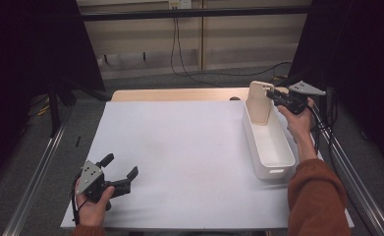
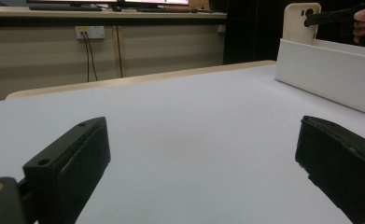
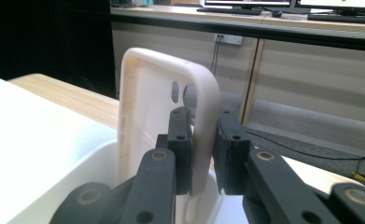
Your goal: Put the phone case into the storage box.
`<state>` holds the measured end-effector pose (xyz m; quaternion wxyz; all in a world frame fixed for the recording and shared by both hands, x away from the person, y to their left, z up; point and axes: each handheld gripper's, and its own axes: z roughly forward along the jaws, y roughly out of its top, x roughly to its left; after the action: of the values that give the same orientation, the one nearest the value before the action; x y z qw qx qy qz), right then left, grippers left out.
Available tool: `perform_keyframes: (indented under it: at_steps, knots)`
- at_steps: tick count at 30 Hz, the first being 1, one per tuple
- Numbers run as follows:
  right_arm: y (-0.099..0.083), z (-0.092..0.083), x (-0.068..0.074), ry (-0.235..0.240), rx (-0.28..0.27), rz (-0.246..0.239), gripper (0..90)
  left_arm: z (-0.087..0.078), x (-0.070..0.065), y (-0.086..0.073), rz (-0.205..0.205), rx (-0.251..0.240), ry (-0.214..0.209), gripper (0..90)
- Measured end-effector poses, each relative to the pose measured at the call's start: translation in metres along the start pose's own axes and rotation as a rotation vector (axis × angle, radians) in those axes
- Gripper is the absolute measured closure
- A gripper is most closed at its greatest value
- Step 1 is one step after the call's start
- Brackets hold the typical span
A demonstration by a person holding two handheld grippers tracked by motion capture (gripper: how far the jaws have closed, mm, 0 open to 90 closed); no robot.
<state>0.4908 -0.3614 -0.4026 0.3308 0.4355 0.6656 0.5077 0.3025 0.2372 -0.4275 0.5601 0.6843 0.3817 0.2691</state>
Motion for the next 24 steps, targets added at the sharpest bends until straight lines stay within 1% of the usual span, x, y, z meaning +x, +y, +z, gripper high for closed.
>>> perform_keyframes:
  at_steps: [5, 7, 10, 13, 17, 20, 24]
  knots:
    - [-0.001, 0.002, -0.002, -0.009, 0.0, 0.0, 77.9, 0.001, -0.001, 0.0, -0.002, 0.005, 0.0, 3.3]
    - [-0.001, 0.003, -0.002, -0.006, -0.005, 0.013, 77.6, 0.001, -0.001, 0.0, 0.003, 0.007, 0.0, 3.3]
    - [-0.002, 0.004, -0.003, -0.012, -0.005, 0.017, 77.3, 0.002, -0.001, -0.001, -0.003, 0.005, 0.002, 3.3]
    - [0.0, 0.006, -0.002, -0.014, 0.002, 0.007, 77.0, 0.001, -0.001, 0.0, 0.007, 0.008, -0.004, 3.2]
    - [0.0, 0.008, -0.003, -0.021, 0.005, 0.012, 76.3, 0.001, -0.001, 0.0, 0.005, 0.005, -0.004, 3.3]
    - [0.0, 0.011, -0.002, -0.023, 0.014, 0.0, 76.1, 0.001, -0.001, -0.001, 0.0, 0.004, -0.002, 3.3]
    - [-0.001, 0.013, -0.003, -0.028, 0.009, 0.016, 75.4, 0.001, -0.001, 0.0, 0.005, 0.008, -0.003, 3.3]
